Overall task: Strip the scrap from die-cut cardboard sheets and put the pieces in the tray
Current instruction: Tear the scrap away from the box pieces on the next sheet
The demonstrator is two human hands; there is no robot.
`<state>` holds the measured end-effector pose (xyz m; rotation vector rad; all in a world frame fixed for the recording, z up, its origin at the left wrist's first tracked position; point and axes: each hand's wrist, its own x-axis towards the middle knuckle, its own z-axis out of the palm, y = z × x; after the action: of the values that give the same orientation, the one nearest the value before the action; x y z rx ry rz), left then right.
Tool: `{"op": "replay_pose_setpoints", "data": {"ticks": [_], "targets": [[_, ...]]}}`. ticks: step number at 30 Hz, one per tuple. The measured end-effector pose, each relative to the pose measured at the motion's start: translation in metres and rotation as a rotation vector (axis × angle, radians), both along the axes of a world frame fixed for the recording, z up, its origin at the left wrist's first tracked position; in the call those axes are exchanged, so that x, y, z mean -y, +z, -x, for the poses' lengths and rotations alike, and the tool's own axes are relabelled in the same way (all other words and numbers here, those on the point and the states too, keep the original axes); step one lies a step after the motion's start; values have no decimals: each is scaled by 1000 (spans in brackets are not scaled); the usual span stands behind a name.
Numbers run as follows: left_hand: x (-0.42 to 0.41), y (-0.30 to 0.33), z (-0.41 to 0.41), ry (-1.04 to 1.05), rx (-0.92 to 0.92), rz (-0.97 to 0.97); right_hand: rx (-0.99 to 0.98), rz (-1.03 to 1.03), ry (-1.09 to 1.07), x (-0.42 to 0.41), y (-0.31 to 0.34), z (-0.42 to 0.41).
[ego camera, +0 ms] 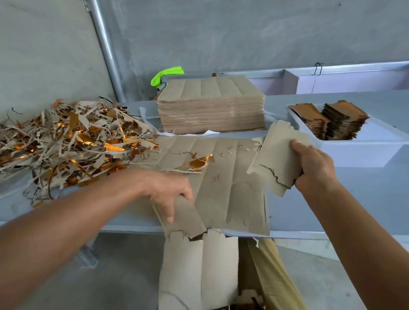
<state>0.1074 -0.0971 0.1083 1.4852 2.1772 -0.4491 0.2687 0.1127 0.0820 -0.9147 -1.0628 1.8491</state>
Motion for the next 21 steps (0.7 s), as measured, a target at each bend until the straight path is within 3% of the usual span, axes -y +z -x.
{"op": "replay_pose_setpoints", "data": {"ticks": [5,11,15,21], "targets": [[-3,36,3,9,53,22,0,27,-9,-2,-3,1],[-5,58,3,-28,-20,99,3,62,4,-7,-11,4],[1,87,5,-29,18,35,19,69,4,-13,-13,4],[2,132,16,26,-96,-159,21,84,12,-13,-19,9]]}}
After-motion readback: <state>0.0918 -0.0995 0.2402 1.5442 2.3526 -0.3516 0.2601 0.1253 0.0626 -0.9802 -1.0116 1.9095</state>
